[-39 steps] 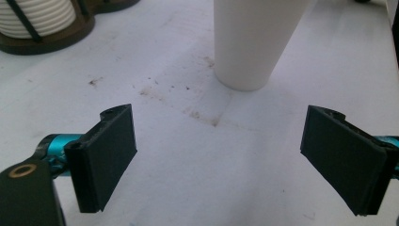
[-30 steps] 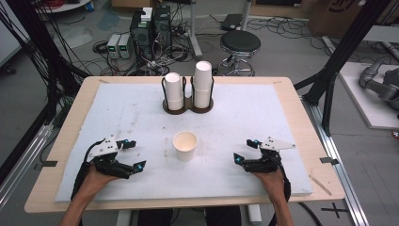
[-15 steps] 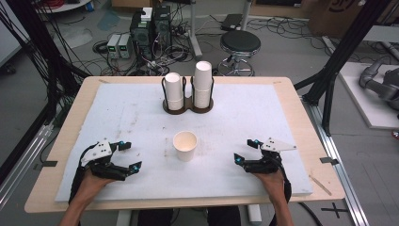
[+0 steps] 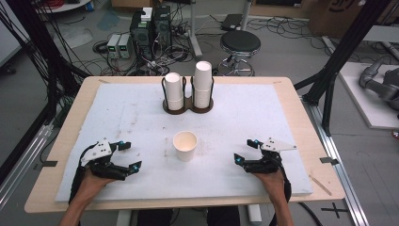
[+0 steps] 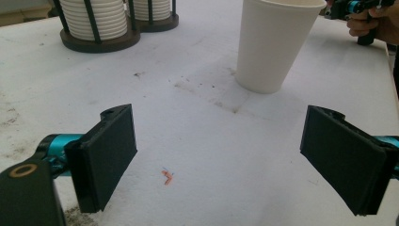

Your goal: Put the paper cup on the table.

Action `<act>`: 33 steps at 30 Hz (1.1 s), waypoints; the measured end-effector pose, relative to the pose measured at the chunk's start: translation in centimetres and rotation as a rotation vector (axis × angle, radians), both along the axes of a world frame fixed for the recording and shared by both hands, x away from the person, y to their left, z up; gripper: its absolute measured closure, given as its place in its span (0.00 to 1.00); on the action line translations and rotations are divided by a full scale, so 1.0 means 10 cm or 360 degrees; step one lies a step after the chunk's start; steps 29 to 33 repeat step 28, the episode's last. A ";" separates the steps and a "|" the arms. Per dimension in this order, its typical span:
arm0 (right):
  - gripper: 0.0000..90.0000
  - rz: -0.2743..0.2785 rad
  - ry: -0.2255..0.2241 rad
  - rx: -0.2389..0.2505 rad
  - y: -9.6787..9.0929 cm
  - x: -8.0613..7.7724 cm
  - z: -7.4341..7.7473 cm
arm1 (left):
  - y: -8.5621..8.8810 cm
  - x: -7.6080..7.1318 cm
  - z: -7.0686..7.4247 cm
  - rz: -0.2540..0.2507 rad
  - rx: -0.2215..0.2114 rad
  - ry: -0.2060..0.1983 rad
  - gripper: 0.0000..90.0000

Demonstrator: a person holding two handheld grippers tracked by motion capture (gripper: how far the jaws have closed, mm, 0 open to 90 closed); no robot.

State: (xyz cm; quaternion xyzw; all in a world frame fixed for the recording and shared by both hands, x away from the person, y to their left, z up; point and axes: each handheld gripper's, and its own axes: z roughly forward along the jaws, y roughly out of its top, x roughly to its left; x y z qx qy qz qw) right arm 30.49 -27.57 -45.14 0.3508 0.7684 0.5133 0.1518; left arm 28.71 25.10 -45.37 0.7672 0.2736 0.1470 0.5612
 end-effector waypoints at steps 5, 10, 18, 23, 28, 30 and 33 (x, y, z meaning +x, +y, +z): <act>0.17 0.0005 -0.0001 0.0002 0.00 0.00 0.00 | 0.01 0.01 0.00 -0.0010 -0.0003 0.0004 0.12; 0.17 0.0004 0.0005 0.0014 0.00 0.00 0.00 | 0.01 0.00 0.00 -0.0009 -0.0008 0.0002 0.12; 0.17 0.0002 -0.0013 0.0012 -0.01 0.00 0.00 | 0.01 0.00 0.00 -0.0007 -0.0014 0.0004 0.13; 0.17 0.0009 -0.0005 0.0005 0.00 0.00 0.00 | 0.02 0.00 0.00 -0.0014 -0.0016 0.0005 0.13; 0.17 0.0005 -0.0013 0.0001 0.00 -0.01 0.00 | 0.02 0.00 0.00 -0.0005 -0.0020 0.0006 0.13; 0.17 0.0005 -0.0013 0.0001 0.00 -0.01 0.00 | 0.02 0.00 0.00 -0.0005 -0.0020 0.0006 0.13; 0.17 0.0005 -0.0013 0.0001 0.00 -0.01 0.00 | 0.02 0.00 0.00 -0.0005 -0.0020 0.0006 0.13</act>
